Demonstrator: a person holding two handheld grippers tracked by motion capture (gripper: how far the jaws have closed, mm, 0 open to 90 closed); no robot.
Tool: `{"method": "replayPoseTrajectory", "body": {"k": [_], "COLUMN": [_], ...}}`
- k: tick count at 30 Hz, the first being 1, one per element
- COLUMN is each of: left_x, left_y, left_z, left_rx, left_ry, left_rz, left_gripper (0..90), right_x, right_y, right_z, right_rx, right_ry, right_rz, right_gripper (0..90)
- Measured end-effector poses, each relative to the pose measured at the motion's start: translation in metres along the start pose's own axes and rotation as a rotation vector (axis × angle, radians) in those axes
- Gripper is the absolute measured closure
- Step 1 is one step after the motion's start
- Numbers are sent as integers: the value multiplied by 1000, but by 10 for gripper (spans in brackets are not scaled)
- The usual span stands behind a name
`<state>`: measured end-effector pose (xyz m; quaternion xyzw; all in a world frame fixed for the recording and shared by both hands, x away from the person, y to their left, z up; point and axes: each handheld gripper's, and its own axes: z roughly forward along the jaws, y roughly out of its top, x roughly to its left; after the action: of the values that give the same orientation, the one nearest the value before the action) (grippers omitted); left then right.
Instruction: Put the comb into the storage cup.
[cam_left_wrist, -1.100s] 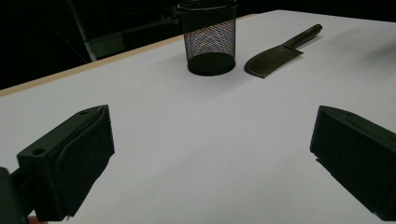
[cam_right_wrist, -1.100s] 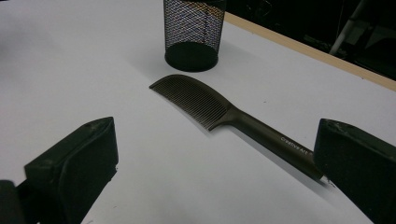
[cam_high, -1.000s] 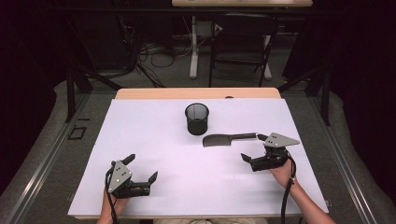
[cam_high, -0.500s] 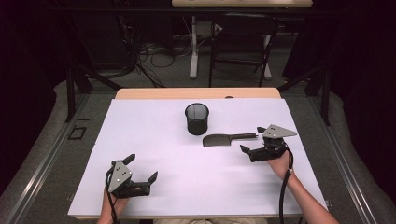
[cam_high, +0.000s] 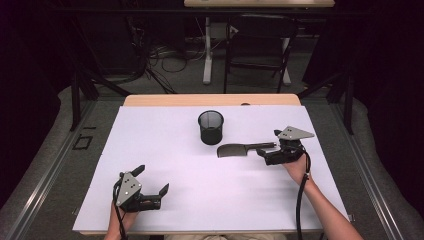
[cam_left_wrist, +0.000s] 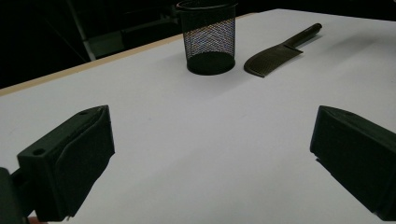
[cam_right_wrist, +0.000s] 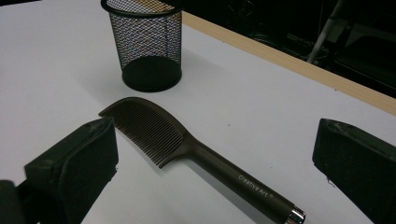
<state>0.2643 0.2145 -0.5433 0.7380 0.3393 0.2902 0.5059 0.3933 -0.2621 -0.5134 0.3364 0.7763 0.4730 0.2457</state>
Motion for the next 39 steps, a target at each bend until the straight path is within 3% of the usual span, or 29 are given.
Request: {"method": "replayPoseTrajectory", "body": {"k": [12,25,34,39], "left_x": [0,0,1,0], "left_y": [0,0,0,1], "left_z": [0,1,1,0], "left_rx": [1,0,3,-3], "left_ry": [1,2,-3,0], "left_rz": [1,1,-1,6], "left_gripper": [0,0,0,0], "right_x": [-18,-27,-37,-41], "right_y": [0,1,-1,-4], "right_z": [10,22,29,30], "right_rx": [19,52,78,109], "right_ry": [-18,-42,-83,-114], "right_rz": [49,60,94,96], "right_gripper": [0,45,288,601]}}
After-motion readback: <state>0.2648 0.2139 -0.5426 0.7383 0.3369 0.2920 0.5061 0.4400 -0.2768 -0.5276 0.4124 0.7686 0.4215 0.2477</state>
